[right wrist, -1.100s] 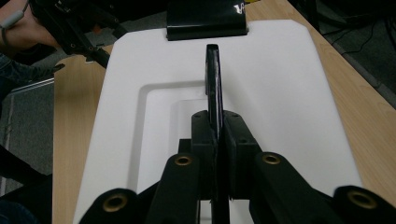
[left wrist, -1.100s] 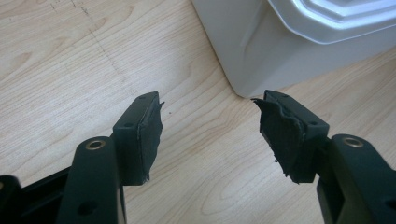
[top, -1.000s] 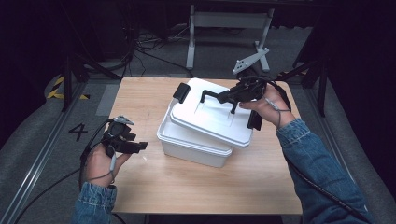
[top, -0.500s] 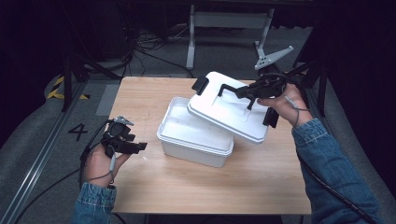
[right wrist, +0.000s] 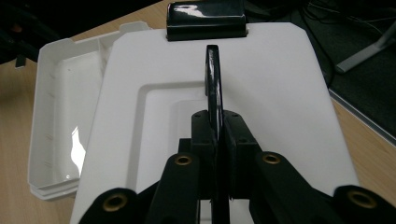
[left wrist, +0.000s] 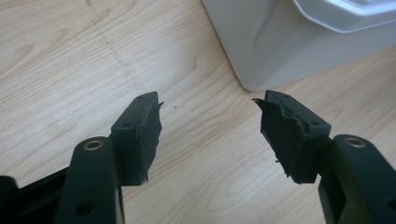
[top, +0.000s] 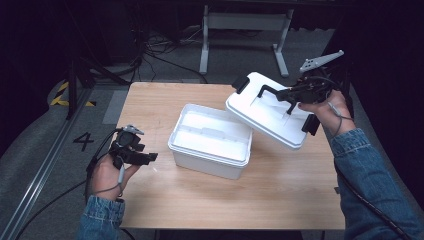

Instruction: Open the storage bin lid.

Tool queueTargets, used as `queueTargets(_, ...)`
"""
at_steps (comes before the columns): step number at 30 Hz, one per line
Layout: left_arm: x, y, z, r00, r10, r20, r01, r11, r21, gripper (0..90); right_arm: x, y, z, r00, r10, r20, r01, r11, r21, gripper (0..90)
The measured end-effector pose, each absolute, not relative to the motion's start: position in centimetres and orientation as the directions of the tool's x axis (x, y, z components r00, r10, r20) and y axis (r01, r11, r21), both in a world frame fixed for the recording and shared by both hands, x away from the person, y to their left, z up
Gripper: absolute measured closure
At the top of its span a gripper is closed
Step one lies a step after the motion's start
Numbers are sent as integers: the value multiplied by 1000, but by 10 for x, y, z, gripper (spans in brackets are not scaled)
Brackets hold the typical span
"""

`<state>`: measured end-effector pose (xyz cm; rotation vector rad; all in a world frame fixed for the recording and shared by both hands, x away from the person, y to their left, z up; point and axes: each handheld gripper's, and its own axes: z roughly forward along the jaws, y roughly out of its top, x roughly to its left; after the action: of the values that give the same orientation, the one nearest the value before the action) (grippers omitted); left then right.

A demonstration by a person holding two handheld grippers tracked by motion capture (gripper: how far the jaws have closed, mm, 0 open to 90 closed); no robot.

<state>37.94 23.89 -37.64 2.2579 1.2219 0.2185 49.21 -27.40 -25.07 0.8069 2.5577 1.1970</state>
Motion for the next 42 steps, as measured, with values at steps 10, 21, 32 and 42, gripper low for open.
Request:
queueTargets(10, 380, 238, -377, 570, 813, -121, 727, -430, 535, 385, 499, -313, -261, -763, 645, 41, 451, 487, 748, 843)
queueTargets(21, 380, 237, -378, 573, 812, -112, 724, -437, 533, 385, 509, -341, -285, -685, 727, 52, 528, 445, 724, 843)
queueTargets(32, 381, 237, -379, 568, 815, -117, 730, -433, 528, 384, 518, -345, -321, -663, 748, 42, 562, 459, 688, 843)
queueTargets(42, 381, 238, -380, 569, 814, -118, 731, -436, 525, 385, 524, -342, -356, -652, 755, 62, 584, 450, 676, 843)
